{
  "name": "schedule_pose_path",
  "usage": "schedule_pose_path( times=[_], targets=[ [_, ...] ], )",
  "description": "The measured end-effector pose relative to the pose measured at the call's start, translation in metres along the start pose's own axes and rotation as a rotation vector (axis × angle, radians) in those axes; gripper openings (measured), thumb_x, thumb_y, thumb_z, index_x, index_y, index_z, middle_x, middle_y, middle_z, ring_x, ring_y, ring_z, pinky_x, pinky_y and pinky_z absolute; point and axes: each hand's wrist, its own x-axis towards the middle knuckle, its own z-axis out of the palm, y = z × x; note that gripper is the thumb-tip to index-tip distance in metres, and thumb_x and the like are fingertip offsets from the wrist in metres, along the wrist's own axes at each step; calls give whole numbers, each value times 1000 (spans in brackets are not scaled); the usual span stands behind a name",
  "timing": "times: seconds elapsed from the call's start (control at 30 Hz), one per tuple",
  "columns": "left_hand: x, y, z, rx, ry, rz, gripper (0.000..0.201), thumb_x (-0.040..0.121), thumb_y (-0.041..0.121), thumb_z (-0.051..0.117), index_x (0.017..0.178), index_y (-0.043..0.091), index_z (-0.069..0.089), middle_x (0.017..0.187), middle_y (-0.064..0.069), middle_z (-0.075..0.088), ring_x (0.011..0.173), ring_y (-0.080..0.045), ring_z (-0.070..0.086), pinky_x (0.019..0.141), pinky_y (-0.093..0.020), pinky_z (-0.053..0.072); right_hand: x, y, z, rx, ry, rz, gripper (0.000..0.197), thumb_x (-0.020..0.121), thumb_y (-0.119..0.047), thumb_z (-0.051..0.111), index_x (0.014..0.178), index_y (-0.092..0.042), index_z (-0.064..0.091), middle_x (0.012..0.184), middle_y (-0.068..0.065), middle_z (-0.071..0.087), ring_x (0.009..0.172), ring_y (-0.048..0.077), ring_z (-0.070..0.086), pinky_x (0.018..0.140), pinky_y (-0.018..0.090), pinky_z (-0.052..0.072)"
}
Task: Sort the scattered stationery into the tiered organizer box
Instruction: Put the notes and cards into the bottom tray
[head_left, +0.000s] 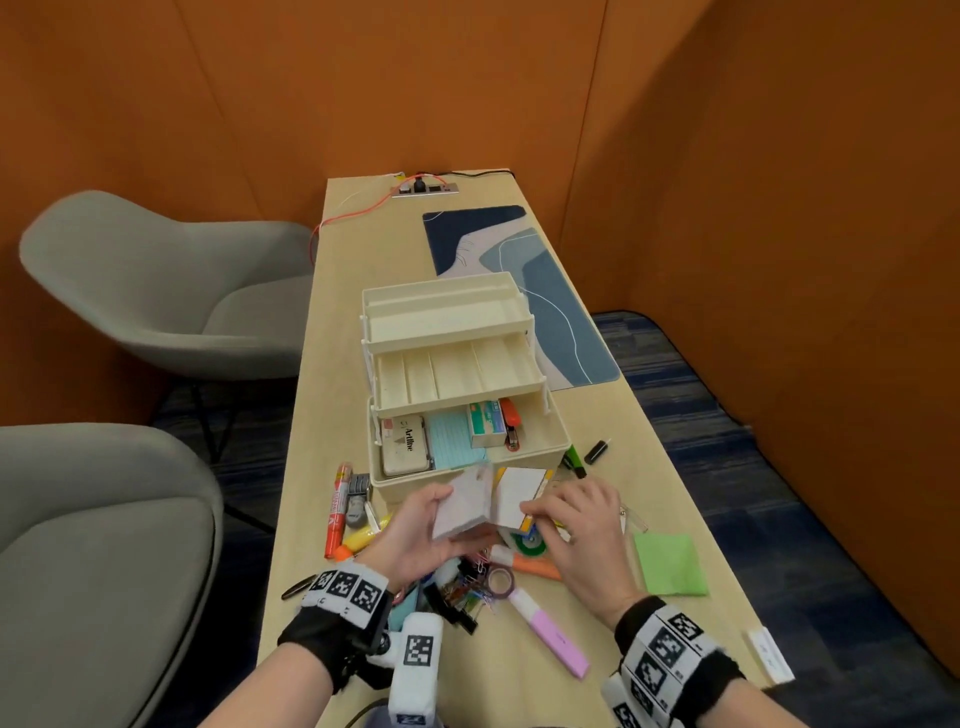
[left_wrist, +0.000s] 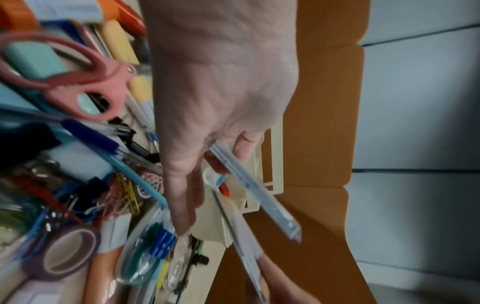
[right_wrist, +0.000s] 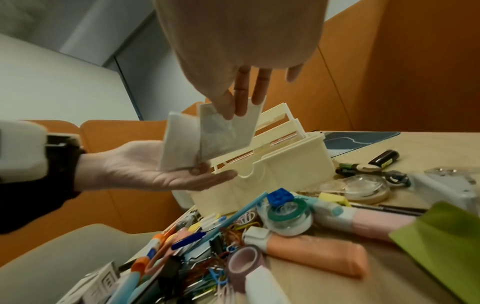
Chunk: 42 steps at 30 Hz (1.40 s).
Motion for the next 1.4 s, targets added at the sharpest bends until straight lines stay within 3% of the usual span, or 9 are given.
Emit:
schedule_pose_path(
  times=[0.2, 0.33, 0.47, 0.7, 0.87, 1.0, 1.17, 1.3, 1.4],
  targets=[
    [15, -4, 20, 248, 112, 107, 32, 100, 15, 38, 131, 6, 40, 122, -19, 56, 107, -29, 57, 72, -39, 56, -17, 15, -7, 52, -109, 115, 35, 92, -20, 47, 124, -32, 52, 111, -13, 54, 105, 3, 44, 92, 25, 33],
    [12, -7, 18, 363, 155, 211, 23, 101, 11, 41, 123, 8, 48, 114, -13, 61, 98, -23, 62, 73, -35, 59, -35, 68, -27, -136, -80, 630, 43, 86, -14, 59, 128, -23, 50, 120, 4, 48, 114, 24, 47, 97, 39, 41],
    [7, -16, 16, 466, 195, 304, 18, 98, 8, 48, 115, 13, 51, 114, -10, 63, 99, -24, 64, 77, -35, 58, -56, 92, -22, -213, -254, 1124, 69, 84, -32, 64, 143, -19, 31, 145, 18, 27, 132, 35, 27, 108, 49, 28],
    [4, -18, 11, 507, 248, 350, 28, 94, 0, 50, 117, 16, 44, 115, -12, 59, 98, -28, 64, 71, -37, 58, -55, 94, -14, -171, -218, 1177, 92, 73, -19, 76, 145, -25, 19, 129, 16, 28, 113, 35, 37, 99, 47, 35],
    [1, -16, 4, 427, 211, 275, 28, 97, 0, 46, 121, 13, 41, 121, -16, 57, 102, -29, 61, 80, -38, 56, -51, 99, -25, -4, -170, 1311, 108, 61, -15, 86, 146, -16, 18, 129, 21, 25, 113, 40, 39, 97, 44, 37],
    [0, -15, -2, 423, 215, 249, 21, 96, -1, 46, 110, 14, 45, 122, -20, 55, 99, -29, 60, 76, -37, 55, -49, 101, -30, -53, -278, 1331, 101, 61, -26, 87, 140, -4, 27, 137, 26, 31, 125, 39, 34, 105, 40, 30],
    [0, -17, -6, 445, 191, 205, 29, 95, -1, 48, 122, 9, 43, 118, -20, 59, 95, -28, 63, 73, -36, 54, -49, 97, -33, -49, -260, 1300, 83, 70, -22, 80, 134, -4, 31, 135, 22, 32, 124, 38, 32, 104, 45, 30],
    [0, -15, -5, 392, 147, 178, 25, 95, -4, 46, 116, 8, 44, 109, -16, 62, 93, -27, 63, 86, -45, 51, -46, 90, -42, 180, -63, 1245, 39, 87, -1, 54, 121, -3, 36, 116, 24, 54, 91, 30, 50, 90, 49, 45],
    [-4, -12, 0, 363, 92, 149, 21, 96, -3, 43, 113, 10, 45, 108, -14, 62, 95, -25, 62, 83, -40, 53, -30, 70, -56, 339, 217, 1158, 34, 92, 1, 46, 123, -11, 36, 119, 20, 51, 101, 32, 51, 85, 44, 43]
  ],
)
